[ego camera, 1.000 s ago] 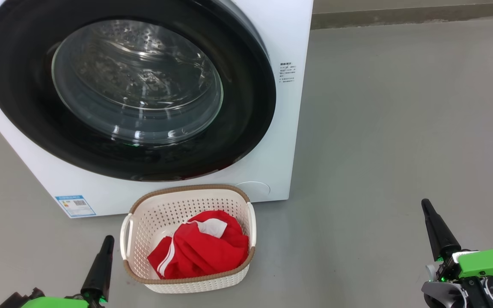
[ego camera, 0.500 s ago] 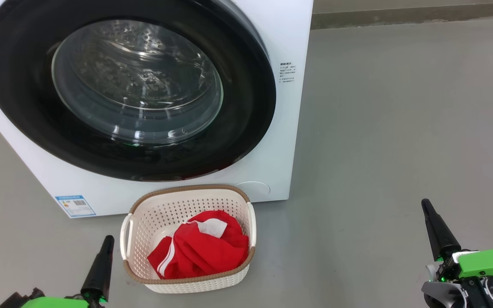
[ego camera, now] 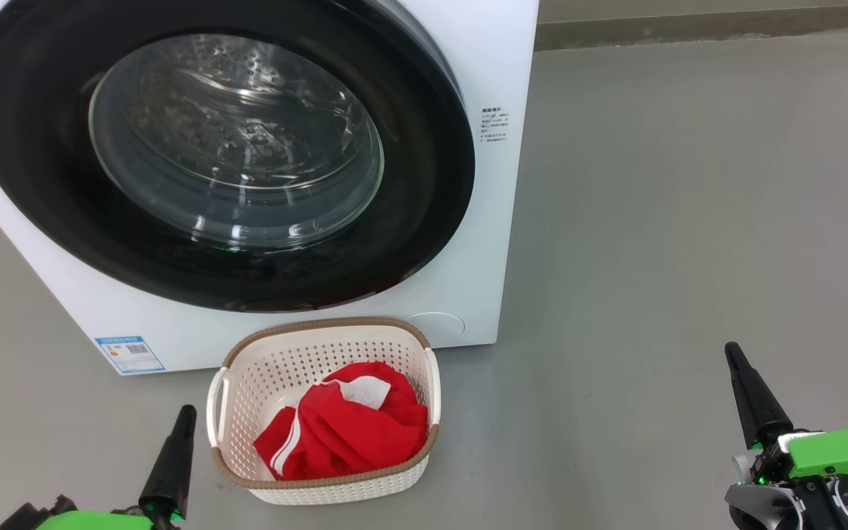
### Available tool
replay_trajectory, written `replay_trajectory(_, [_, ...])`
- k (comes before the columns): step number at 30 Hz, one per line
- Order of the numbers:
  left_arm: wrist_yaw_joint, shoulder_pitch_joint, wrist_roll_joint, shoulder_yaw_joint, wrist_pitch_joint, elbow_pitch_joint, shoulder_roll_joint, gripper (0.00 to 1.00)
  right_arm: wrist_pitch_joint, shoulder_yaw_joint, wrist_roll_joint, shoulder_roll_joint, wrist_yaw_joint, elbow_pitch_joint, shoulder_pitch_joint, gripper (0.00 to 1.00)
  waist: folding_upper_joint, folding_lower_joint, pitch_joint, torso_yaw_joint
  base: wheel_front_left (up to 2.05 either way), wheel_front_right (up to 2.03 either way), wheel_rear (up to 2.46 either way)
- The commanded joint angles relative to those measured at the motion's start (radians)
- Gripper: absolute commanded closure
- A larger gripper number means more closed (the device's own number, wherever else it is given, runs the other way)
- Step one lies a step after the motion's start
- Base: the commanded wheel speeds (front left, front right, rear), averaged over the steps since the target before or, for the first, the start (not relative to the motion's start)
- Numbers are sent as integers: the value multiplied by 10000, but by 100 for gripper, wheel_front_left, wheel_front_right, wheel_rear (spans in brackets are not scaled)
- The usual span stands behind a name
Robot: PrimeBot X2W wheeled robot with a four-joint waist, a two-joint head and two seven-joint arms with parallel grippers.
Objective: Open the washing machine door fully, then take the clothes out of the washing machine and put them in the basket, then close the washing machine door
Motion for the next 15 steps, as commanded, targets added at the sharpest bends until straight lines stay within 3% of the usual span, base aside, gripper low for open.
replay_trajectory(1, [-69, -416, -107, 345, 35, -197, 104, 100, 69, 161, 70, -154, -6, -249, -427, 100, -1, 0, 0, 0, 0, 0, 0])
replay_trajectory(15, [-69, -416, -108, 344, 35, -197, 104, 100, 69, 161, 70, -154, -6, -250, -427, 100, -1, 0, 0, 0, 0, 0, 0])
